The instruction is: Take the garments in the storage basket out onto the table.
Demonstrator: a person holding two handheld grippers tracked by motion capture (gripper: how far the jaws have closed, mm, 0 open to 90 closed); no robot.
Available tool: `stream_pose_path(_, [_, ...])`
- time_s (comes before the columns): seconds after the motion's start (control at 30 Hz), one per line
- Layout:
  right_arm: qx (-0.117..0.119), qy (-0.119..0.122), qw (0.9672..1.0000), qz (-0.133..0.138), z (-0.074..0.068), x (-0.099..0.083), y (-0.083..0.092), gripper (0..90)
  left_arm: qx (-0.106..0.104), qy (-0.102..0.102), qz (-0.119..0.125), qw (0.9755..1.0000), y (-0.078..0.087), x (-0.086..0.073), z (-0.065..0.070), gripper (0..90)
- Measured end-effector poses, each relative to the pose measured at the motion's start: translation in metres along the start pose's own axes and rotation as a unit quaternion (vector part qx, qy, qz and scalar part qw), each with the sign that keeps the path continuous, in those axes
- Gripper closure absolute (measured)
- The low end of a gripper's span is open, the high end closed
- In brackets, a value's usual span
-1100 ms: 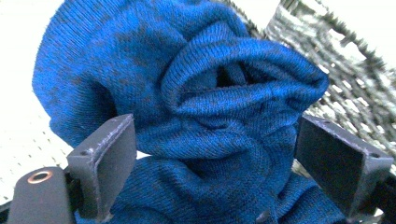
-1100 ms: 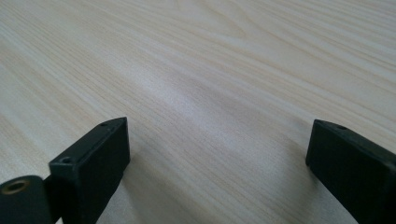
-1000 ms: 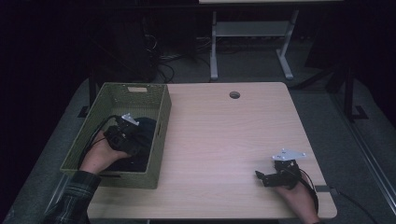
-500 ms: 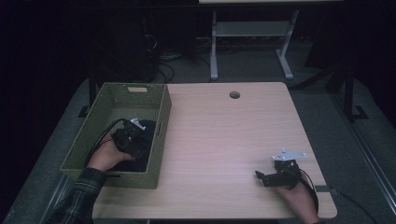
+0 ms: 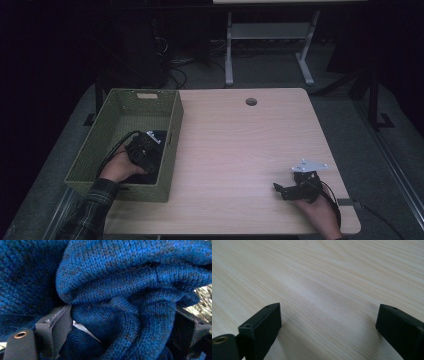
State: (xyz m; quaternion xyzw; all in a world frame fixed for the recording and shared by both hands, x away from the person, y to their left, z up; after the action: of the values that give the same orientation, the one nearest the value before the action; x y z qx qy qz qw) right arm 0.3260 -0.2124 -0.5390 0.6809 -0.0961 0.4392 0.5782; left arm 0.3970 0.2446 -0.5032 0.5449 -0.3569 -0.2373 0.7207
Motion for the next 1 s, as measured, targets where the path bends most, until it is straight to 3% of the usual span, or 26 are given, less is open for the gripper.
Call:
stream_pose_path(0.13, [0.0, 0.0, 1.0, 0.0, 0.0, 0.0, 0.0, 5.8, -0.01, 0.004, 0.0, 0.9999, 0.0, -0.001, -0.001, 15.7])
stream_pose_path(0.2, [0.0, 0.0, 1.0, 0.0, 0.0, 0.0, 0.0, 5.7, -0.015, 0.004, 0.001, 0.9999, 0.002, -0.001, -0.001, 23.2])
stream_pose_path(0.3, [0.0, 0.0, 1.0, 0.0, 0.0, 0.0, 0.0, 5.8, -0.02, 0.005, 0.01, 0.9997, 0.007, -0.002, -0.003, 41.6])
stream_pose_path(0.53, [0.0, 0.0, 1.0, 0.0, 0.0, 0.0, 0.0, 5.8, -0.03, 0.011, 0.011, 0.9994, 0.016, -0.003, -0.003, 67.5])
stream_pose_path(0.77, [0.0, 0.0, 1.0, 0.0, 0.0, 0.0, 0.0, 5.8, -0.034, 0.015, 0.005, 0.9993, 0.024, 0.0, -0.001, 71.4])
stream_pose_path(1.0, [0.0, 0.0, 1.0, 0.0, 0.0, 0.0, 0.0, 5.8, -0.021, 0.01, 0.012, 0.9996, 0.045, 0.005, 0.002, 71.7])
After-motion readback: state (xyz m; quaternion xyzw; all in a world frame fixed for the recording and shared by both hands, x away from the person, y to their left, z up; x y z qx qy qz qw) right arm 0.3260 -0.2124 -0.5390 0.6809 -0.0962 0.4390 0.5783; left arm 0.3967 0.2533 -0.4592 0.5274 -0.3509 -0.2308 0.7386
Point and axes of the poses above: each handheld gripper's, and its own axes: y roughly backward along the jaws, x roughly out of its top, z roughly to its right, the point moved 8 cm from there along -y, roughly forward along the jaws, and after that the axes turned 7 degrees about -x, right-handed, at the moved point
